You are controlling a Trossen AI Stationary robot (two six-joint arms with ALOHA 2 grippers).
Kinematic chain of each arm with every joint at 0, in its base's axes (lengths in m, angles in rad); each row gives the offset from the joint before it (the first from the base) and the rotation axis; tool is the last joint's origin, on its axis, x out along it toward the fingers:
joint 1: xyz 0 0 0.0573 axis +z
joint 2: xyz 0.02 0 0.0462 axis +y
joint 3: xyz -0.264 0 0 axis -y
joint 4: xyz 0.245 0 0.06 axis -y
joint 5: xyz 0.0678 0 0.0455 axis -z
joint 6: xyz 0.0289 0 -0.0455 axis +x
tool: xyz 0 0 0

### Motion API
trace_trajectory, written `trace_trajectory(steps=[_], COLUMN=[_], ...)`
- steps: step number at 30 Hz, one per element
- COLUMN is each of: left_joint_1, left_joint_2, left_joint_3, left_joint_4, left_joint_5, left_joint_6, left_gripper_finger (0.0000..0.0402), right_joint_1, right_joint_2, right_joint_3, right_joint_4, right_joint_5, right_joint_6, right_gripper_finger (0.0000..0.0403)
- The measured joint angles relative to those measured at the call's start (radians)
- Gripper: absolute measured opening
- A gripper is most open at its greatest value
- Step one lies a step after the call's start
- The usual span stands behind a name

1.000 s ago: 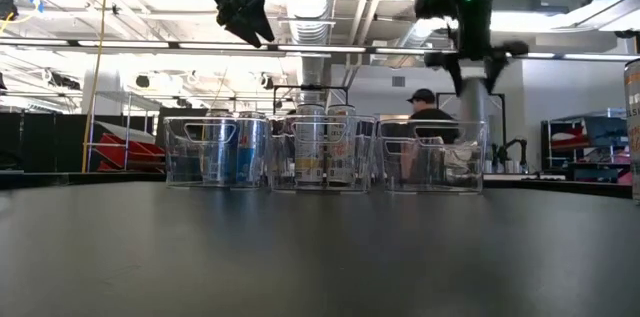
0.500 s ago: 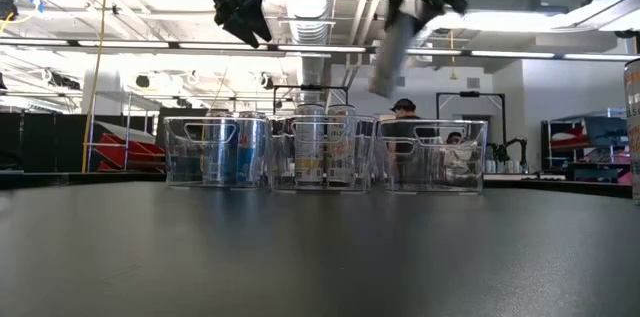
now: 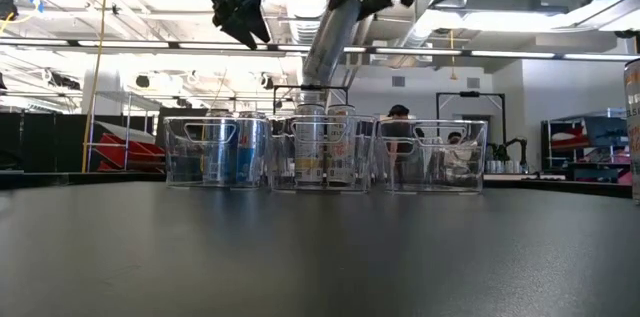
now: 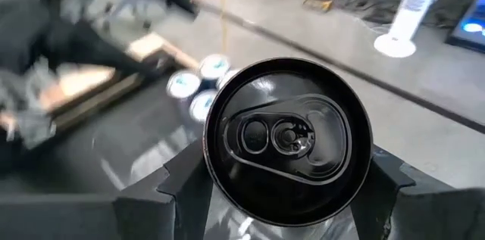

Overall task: Sort soda cans
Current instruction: Put the top white-yellow soda can into the center transparent bin

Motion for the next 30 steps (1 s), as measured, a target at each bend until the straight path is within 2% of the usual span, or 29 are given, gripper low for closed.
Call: trace_trajectory(steps=[9, 19, 30], left_joint_1=[-0.011, -0.011, -0.011], left_joint_2=[0.000, -0.001, -0.001], left_joint_3=[0.000, 0.000, 0.000], left_joint_4=[0.010, 0.008, 0.009], left_joint_5=[0.006, 0.006, 0.004], left_joint_6=[-0.003, -0.016, -0.027], left_gripper_finger=[0.0396, 0.0396, 0.0396], right_joint_1=[0.019, -0.007, -0.043], right_joint_2=[0.147, 0.292, 0.347], right_joint_3=[0.000, 0.000, 0.000], right_joint_4=[0.006, 0.009, 0.044], right_joint_5=[-0.098, -0.101, -0.104], right_joint_6=[-0.072, -0.093, -0.197], right_gripper_finger=[0.0240, 0.0240, 0.0240])
